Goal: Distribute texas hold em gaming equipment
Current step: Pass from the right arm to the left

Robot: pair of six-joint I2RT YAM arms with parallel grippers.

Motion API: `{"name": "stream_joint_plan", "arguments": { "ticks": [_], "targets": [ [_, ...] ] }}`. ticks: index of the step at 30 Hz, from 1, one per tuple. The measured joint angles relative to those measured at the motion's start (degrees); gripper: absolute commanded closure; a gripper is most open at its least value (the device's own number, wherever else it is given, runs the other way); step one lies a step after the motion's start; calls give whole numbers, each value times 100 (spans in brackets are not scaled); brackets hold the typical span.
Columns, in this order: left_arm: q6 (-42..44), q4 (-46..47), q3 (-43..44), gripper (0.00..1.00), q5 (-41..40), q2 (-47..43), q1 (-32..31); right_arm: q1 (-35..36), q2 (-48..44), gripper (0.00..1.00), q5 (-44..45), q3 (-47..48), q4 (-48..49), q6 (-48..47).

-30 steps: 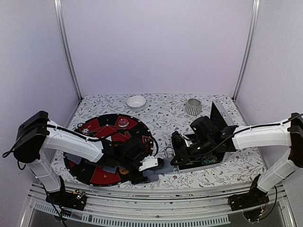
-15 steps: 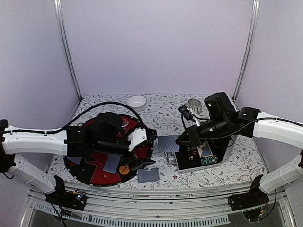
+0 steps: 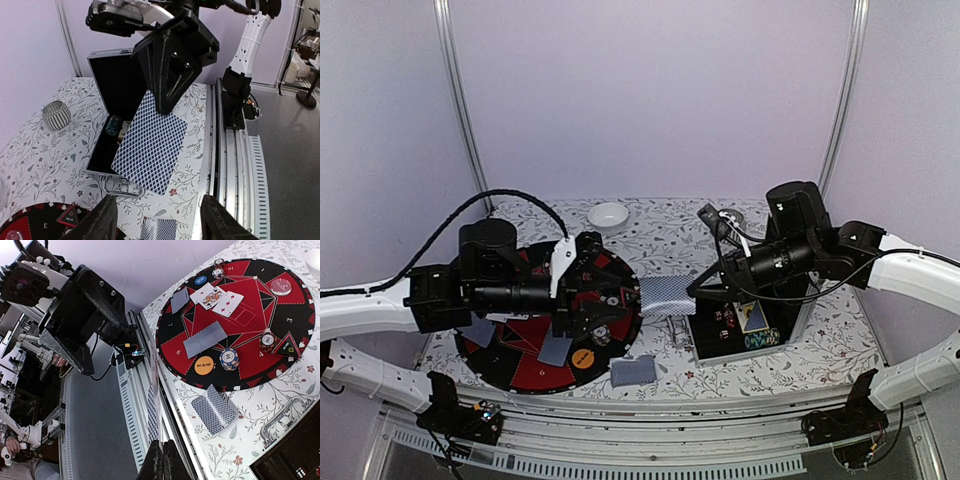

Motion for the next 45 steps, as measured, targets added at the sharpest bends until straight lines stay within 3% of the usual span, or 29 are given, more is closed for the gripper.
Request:
{"name": "stream_joint_plan", "arguments": {
  "ticks": [4, 7, 14, 21, 27, 33, 38, 45],
  "targets": [
    [704, -271, -20, 32, -575, -87, -297, 4, 212, 98, -26, 306, -345, -15],
    [1926, 7, -374, 28, -1554, -319, -881, 4, 271, 98, -28, 487, -643, -13],
    [5672, 2765, -1722, 24, -4068, 164, -1917, 4, 271, 98, -262, 560, -1038, 192],
    [7665, 4411, -1821, 25, -5082, 490, -2273, 4, 463, 98, -682, 560, -1080, 387],
    [8249, 4341, -1816, 29, -5392, 619, -2509, 4, 645, 98, -938, 560, -1113, 439],
    [8091, 3488, -1707, 27, -5434, 503, -2562, 4, 645, 98, -1058, 560, -1113, 479],
    [8258, 3609, -1700, 28, -5451, 651, -2647, 46, 678, 98, -1145, 579, -1069, 505],
    [8461, 3899, -1696, 45, -5377, 1005, -2669, 184, 859, 98, -1259, 691, -1023, 503]
  ]
}}
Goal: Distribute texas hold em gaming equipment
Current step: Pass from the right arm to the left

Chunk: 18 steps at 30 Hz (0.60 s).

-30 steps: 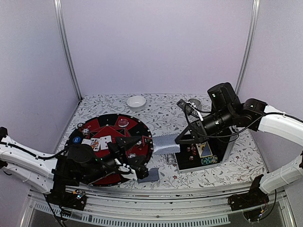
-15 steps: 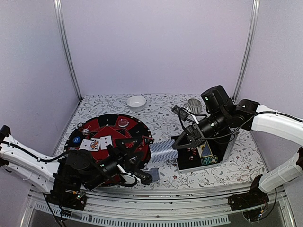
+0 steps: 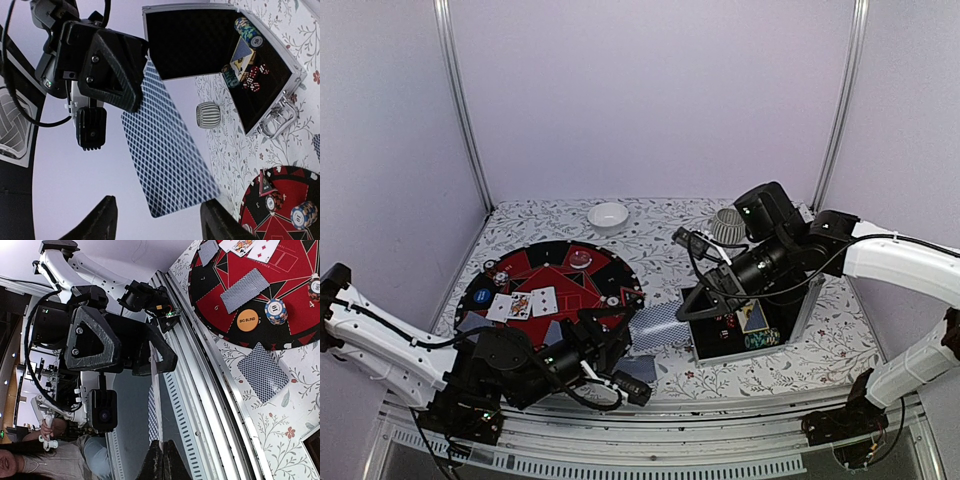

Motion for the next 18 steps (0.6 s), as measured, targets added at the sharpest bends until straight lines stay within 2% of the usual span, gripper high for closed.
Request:
{"name": "stream_joint_plan", "arguments": {
  "ticks": [3, 6, 10, 11, 14, 18],
  "targets": [
    [-7, 28, 22, 52, 35, -2, 0, 50, 33, 98, -7, 0, 0, 0],
    [-55, 15, 74, 75, 68, -4, -2, 72, 44, 98, -20, 0, 2, 0],
    [-133, -31, 131, 78, 146, -9, -20, 81, 101, 98, -72, 0, 37, -2],
    [-177, -59, 144, 81, 177, -9, -22, 83, 120, 98, -87, 0, 44, -2],
    [-328, -170, 188, 100, 221, -7, -24, 83, 153, 98, -109, 0, 63, -4],
    [-496, -317, 232, 100, 227, -7, -42, 83, 164, 96, -105, 0, 79, -9]
  ]
}}
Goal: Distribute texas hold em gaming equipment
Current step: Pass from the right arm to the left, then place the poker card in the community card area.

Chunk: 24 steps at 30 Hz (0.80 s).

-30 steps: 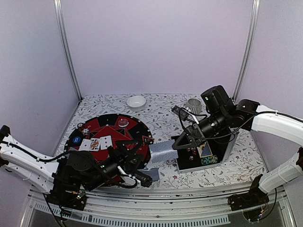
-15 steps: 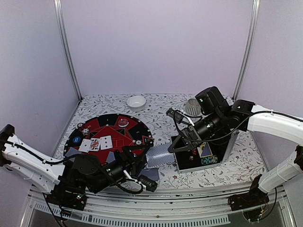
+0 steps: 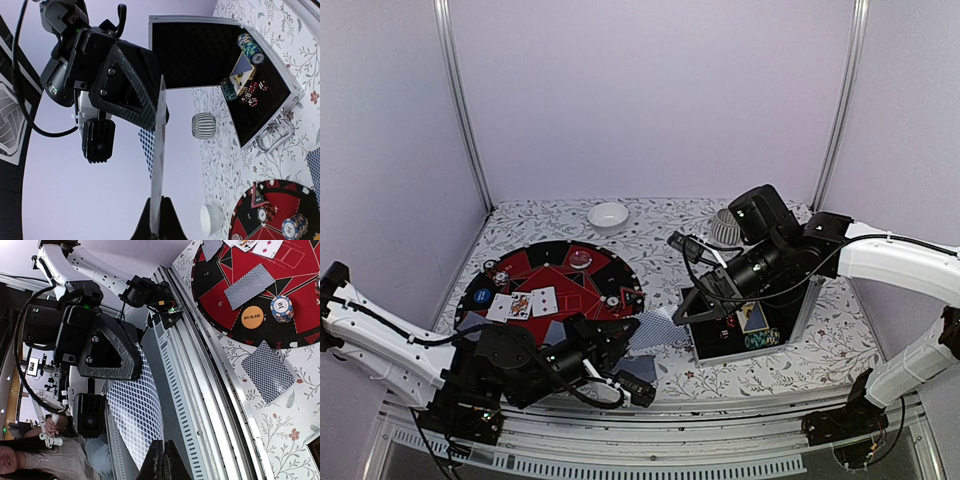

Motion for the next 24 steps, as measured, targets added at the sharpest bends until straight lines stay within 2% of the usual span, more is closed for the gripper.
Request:
{"name": "stream_joint_plan", "arguments": {
  "ticks": [2, 5, 7, 8, 11, 17, 19, 24],
  "targets": [
    [-186, -175, 61, 100, -9, 0, -9, 0, 0, 79, 31, 0, -2, -15],
    [-785, -802, 378, 100, -87, 37, -9, -15, -2, 39, 234, 4, 9, -9],
    [-1506, -1556, 868, 100, -179, 157, 61, -55, -28, 7, 516, 4, 11, -11],
    [-1899, -1947, 1110, 100, -190, 212, 125, -79, -57, 0, 662, 4, 4, 9],
    [-3241, -3276, 1845, 100, -52, 358, 647, -278, -334, 1, 1370, 4, -44, 35],
    [-5668, -5584, 2557, 100, 758, 649, 2675, -507, -1097, 1, 2605, 4, -157, 76],
    [-6245, -6194, 2594, 100, 990, 894, 3298, -518, -1213, 1, 2782, 0, -168, 76],
    [-6975, -7093, 2667, 100, 1246, 1829, 4321, -518, -1189, 1, 2966, -63, -199, 70]
  ]
}}
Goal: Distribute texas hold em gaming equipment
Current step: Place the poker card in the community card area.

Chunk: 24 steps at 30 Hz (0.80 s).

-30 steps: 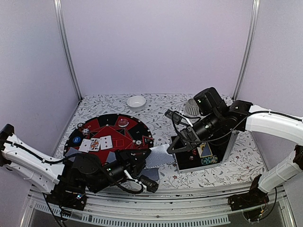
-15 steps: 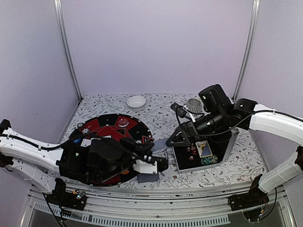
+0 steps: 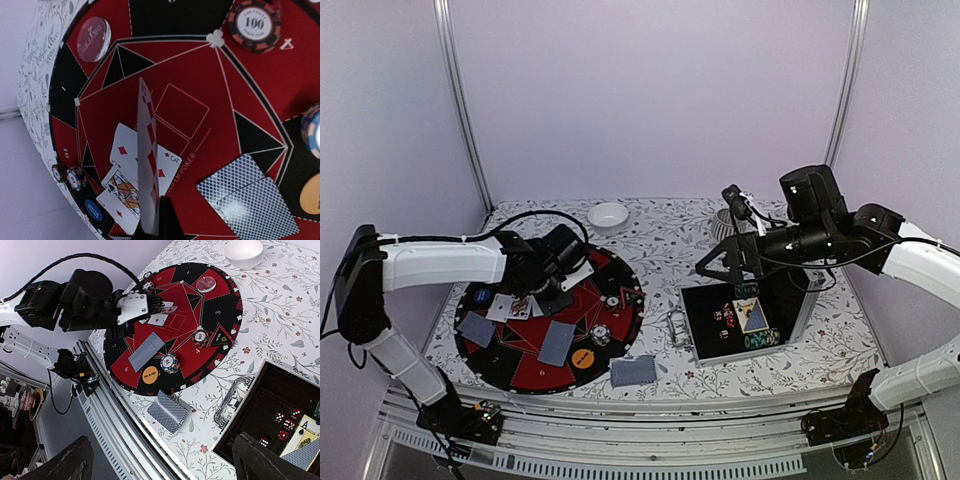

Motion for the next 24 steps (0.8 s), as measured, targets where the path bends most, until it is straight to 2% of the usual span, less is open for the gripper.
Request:
{"name": "stream_joint_plan", "arguments": {
  "ticks": [7, 13, 18, 24],
  "targets": [
    [-199, -72, 476, 100, -101, 1084, 540, 0, 48, 1, 9, -72, -33, -26],
    [-269, 116, 916, 100, -542, 1799, 531, 0, 48, 1, 7, -146, -39, -39],
    [-306, 118, 914, 100, -977, 2223, 468, 0, 48, 1, 4, -153, -42, -42],
    [-302, 201, 704, 100, -1117, 2452, 249, 0, 63, 1, -2, -153, -39, -46]
  ]
}}
